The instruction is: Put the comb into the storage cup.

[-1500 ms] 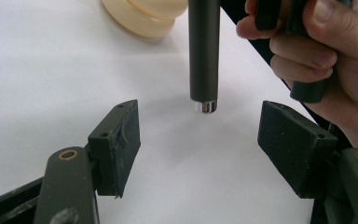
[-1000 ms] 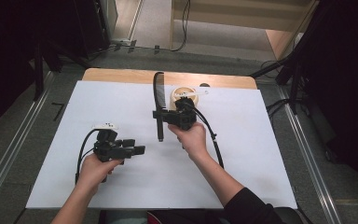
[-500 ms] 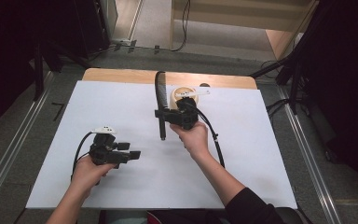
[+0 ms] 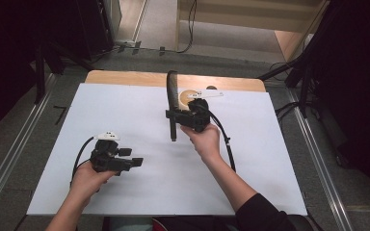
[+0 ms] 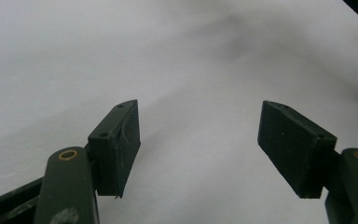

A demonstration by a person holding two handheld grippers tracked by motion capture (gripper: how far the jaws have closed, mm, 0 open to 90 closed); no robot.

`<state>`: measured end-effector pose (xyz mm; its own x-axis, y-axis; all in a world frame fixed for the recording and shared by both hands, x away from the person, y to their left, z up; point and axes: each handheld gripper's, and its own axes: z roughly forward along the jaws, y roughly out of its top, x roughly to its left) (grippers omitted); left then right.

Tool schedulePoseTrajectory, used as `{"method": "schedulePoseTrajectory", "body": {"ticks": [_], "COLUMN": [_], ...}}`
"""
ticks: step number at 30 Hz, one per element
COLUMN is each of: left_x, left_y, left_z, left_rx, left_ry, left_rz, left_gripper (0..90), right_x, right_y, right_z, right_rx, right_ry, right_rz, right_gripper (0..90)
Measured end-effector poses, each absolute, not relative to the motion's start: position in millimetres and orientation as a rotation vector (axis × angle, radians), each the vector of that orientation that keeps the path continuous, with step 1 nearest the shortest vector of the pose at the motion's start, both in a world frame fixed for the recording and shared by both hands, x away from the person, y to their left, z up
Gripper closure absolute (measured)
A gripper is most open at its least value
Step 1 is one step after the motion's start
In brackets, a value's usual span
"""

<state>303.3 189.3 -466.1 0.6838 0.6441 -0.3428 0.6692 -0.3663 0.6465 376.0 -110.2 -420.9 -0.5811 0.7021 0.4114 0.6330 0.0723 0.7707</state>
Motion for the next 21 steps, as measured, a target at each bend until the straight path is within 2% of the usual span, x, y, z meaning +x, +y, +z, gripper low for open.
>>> {"method": "schedulePoseTrajectory", "body": {"ticks": [21], "left_x": [299.2], "left_y": [197.2], "left_z": [-466.3], "left_rx": [2.100], "left_ry": [1.023], "left_rz": [-0.048], "left_gripper": [30.1], "right_x": [387.4], "right_y": [-119.2], "right_z": [-411.2], "right_rx": [1.405], "right_ry": [2.173], "right_rz": [1.547], "right_gripper": [70.0]}}
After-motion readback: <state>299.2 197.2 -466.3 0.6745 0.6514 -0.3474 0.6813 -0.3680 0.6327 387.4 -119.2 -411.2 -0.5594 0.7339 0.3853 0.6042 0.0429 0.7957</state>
